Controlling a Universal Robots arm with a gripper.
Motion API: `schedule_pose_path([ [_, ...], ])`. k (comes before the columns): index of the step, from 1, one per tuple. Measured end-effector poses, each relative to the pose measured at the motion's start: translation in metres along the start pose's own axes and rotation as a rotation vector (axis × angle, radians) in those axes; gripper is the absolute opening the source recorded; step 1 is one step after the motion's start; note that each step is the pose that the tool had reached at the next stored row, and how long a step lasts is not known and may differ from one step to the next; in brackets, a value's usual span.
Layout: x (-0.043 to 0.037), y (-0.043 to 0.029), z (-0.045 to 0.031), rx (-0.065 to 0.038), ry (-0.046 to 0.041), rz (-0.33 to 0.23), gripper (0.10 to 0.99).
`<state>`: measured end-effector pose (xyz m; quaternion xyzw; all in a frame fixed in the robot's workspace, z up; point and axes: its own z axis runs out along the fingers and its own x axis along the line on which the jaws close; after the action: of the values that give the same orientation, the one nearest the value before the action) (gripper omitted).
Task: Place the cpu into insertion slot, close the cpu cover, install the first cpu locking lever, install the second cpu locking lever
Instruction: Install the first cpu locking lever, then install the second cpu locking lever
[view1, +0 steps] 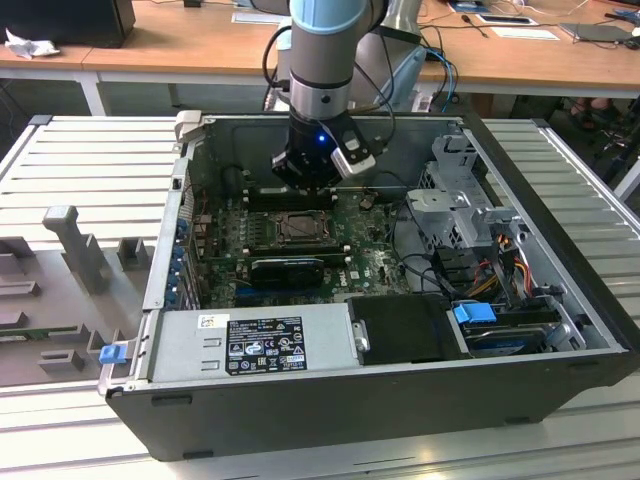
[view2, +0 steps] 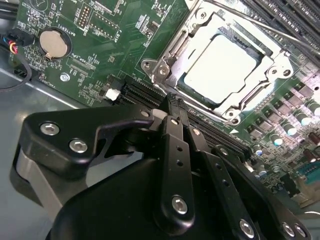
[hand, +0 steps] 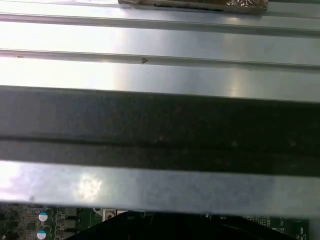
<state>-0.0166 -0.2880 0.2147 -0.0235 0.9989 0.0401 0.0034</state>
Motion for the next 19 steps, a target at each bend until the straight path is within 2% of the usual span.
schedule_pose_path([
  [7, 0.0001, -0.0053, -0.0005, 0.000, -0.0001, 0.000, 0.106],
  [12, 0.0001, -0.0052, -0.0115, -0.003, -0.0001, 0.000, 0.106],
  [16, 0.0001, -0.0069, -0.0121, -0.003, -0.0001, 0.000, 0.106],
  [19, 0.0004, -0.0116, -0.0123, -0.003, -0.0001, 0.000, 0.106],
])
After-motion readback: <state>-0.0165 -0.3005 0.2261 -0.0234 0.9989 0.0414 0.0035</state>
